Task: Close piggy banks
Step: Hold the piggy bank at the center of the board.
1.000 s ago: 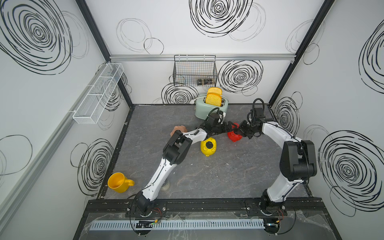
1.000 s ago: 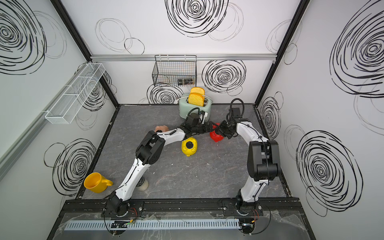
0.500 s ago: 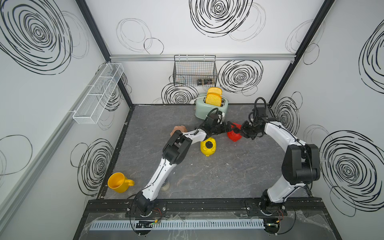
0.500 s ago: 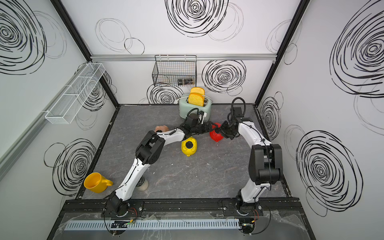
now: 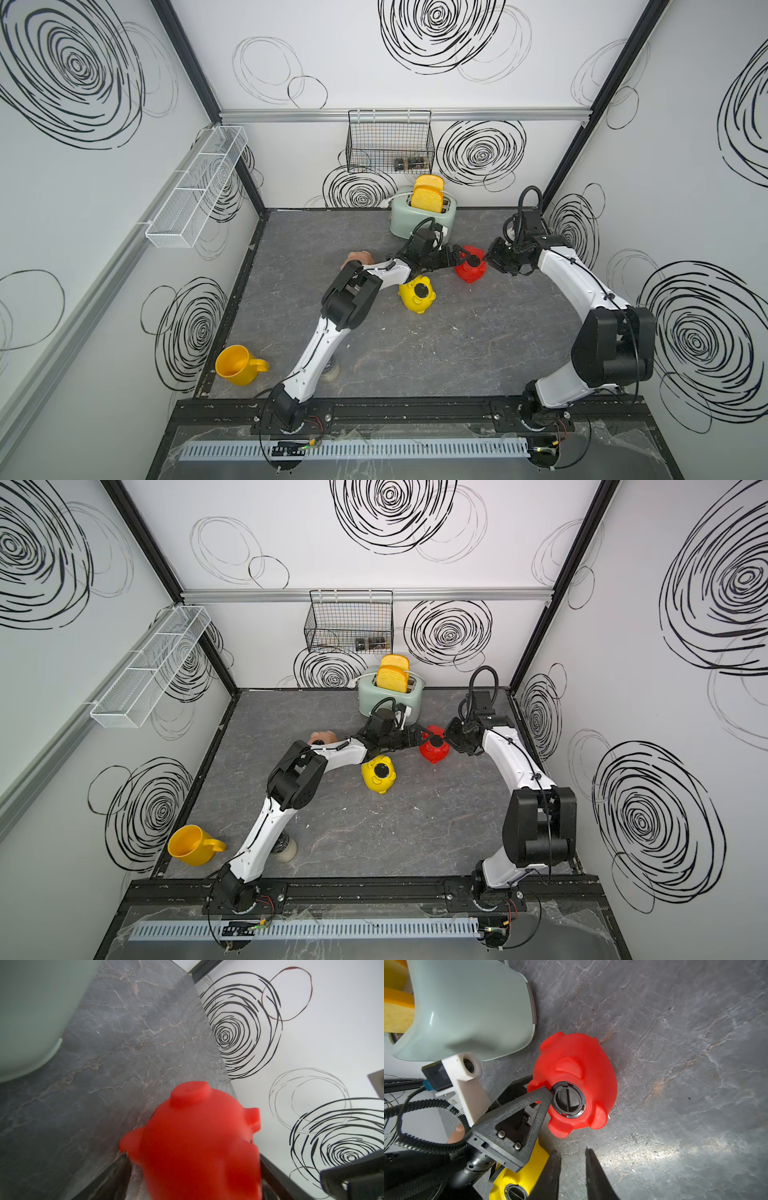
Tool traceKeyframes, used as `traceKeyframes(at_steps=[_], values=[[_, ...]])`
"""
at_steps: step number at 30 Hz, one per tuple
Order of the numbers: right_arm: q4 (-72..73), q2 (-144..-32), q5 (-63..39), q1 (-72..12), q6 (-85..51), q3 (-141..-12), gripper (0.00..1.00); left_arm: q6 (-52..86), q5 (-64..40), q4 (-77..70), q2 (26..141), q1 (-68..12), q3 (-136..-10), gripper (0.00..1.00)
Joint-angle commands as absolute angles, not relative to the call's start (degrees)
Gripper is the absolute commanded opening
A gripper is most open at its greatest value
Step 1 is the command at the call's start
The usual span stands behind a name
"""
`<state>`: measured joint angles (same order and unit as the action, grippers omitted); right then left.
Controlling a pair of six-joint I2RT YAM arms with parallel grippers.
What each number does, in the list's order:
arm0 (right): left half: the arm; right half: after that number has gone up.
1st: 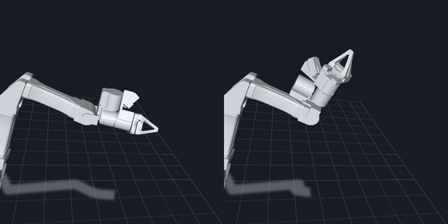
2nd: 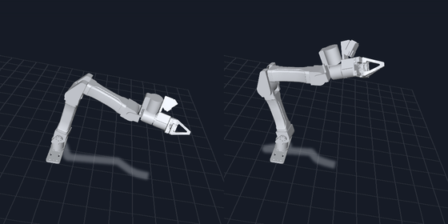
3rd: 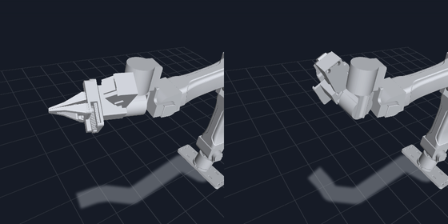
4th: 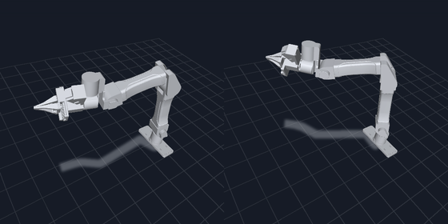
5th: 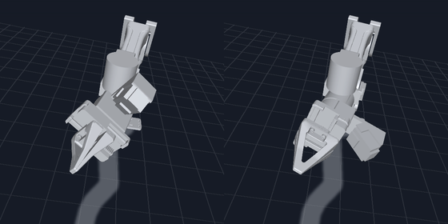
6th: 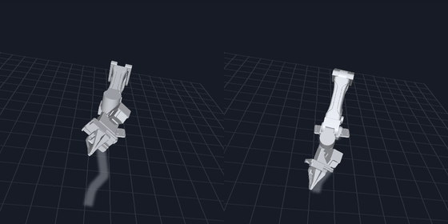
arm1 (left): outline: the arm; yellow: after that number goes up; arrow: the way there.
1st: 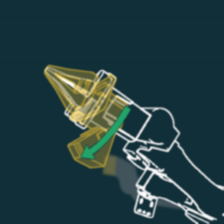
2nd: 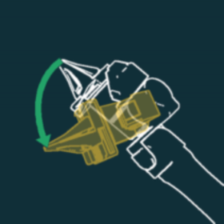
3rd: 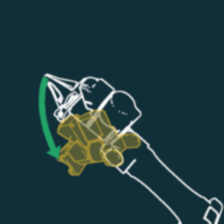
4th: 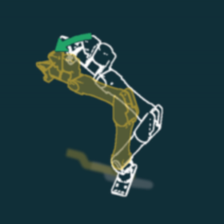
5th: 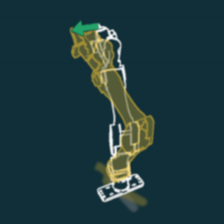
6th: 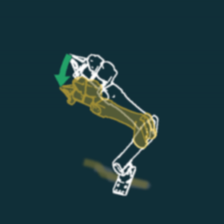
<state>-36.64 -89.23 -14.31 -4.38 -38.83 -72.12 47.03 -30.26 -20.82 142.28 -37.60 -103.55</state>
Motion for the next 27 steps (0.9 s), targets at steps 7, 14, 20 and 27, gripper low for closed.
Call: traceKeyframes(at_steps=[7, 14, 20, 27], values=[[-38.1, -87.4, -13.6, -4.1, -36.7, -70.8, 0.27, 46.1, -31.9, -25.4, 137.2, -37.4, -101.5, 0.95], [-37.5, -87.2, -14.4, -4.1, -36.3, -69.9, 0.27, 45.6, -31.7, -26.1, 135.5, -37.4, -99.9, 0.95], [-37.3, -87.2, -14.9, -4.1, -36.0, -69.7, 0.27, 45.4, -31.7, -26.2, 134.8, -37.4, -99.4, 0.95], [-37.0, -87.2, -15.5, -4.1, -35.5, -69.5, 0.28, 44.3, -30.8, -26.3, 132.8, -37.4, -97.7, 0.95]])
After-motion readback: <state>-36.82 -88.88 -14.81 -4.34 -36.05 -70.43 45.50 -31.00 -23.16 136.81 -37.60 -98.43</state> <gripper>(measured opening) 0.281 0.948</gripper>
